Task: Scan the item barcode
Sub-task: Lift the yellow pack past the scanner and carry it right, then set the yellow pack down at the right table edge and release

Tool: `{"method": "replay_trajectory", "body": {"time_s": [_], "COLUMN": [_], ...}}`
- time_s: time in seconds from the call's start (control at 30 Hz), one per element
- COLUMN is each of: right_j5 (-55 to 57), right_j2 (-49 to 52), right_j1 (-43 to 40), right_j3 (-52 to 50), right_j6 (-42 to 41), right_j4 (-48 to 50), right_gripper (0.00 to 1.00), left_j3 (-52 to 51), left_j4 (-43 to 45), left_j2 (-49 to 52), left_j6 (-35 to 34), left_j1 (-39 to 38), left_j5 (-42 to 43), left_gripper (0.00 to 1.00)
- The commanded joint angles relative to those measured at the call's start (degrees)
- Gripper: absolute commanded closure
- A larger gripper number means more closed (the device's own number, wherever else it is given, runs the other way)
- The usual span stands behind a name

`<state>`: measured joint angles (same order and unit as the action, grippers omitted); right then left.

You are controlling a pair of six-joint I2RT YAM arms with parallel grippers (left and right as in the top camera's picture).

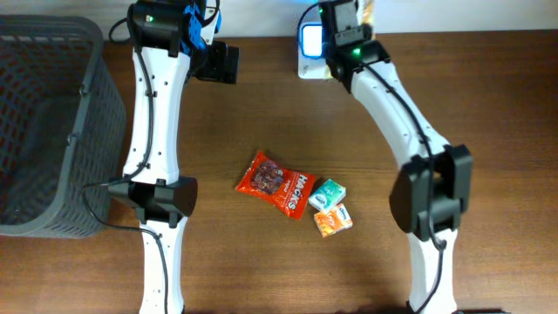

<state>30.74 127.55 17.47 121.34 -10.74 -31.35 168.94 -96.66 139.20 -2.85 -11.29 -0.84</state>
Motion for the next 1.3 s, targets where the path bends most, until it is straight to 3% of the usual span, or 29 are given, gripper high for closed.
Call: {"method": "replay_trajectory", "body": {"time_s": [0.0, 0.13, 0.3, 0.43, 0.57, 0.8, 0.83, 0.87, 0.97, 1.03, 1.2, 1.27], "right_j5": [10.9, 4.3, -5.3, -17.5, -27.9, -29.0, -29.0, -29.1, -29.0, -29.0, -29.4, -34.4], "right_j2": [-11.0, -13.6, -12.3, -9.7, -5.9, 1.6, 2.3, 2.8, 2.9, 2.1, -3.2, -5.7], "right_j1": [-4.0, -13.0, -30.2, -43.0, -52.5, -60.3, -60.5, -60.6, -60.6, -60.7, -60.7, -60.6], "right_j3": [1.0, 1.0, 0.9, 0.8, 0.7, 0.7, 0.7, 0.7, 0.9, 2.3, 9.2, 12.6], "right_j6": [-0.7, -0.7, -0.7, -0.7, -0.7, -0.7, -0.7, -0.7, -0.7, -0.7, -3.3, -3.5], "right_j4": [-2.7, -12.1, -27.1, -33.4, -36.9, -37.6, -37.0, -36.6, -35.5, -35.7, -40.2, -42.8], "right_gripper": [0.96, 0.96, 0.96, 0.96, 0.96, 0.96, 0.89, 0.67, 0.16, 0.09, 0.02, 0.01], "left_j3": [-0.2, -0.2, -0.2, -0.2, -0.2, -0.2, -0.2, -0.2, -0.2, -0.2, -0.2, -0.2], "left_j4": [-0.1, -0.1, -0.1, -0.1, -0.1, -0.1, -0.1, -0.1, -0.1, -0.1, -0.1, -0.1], "left_j2": [0.7, 0.7, 0.7, 0.7, 0.7, 0.7, 0.7, 0.7, 0.7, 0.7, 0.7, 0.7], "left_j6": [-0.6, -0.6, -0.6, -0.6, -0.6, -0.6, -0.6, -0.6, -0.6, -0.6, -0.6, -0.6], "left_j1": [-0.1, -0.1, 0.0, -0.1, -0.1, -0.1, -0.1, 0.0, -0.1, 0.0, 0.0, -0.1], "left_j5": [-0.4, -0.4, -0.4, -0.4, -0.4, -0.4, -0.4, -0.4, -0.4, -0.4, -0.4, -0.4], "left_gripper": [0.01, 0.01, 0.01, 0.01, 0.01, 0.01, 0.01, 0.01, 0.01, 0.01, 0.01, 0.01]}}
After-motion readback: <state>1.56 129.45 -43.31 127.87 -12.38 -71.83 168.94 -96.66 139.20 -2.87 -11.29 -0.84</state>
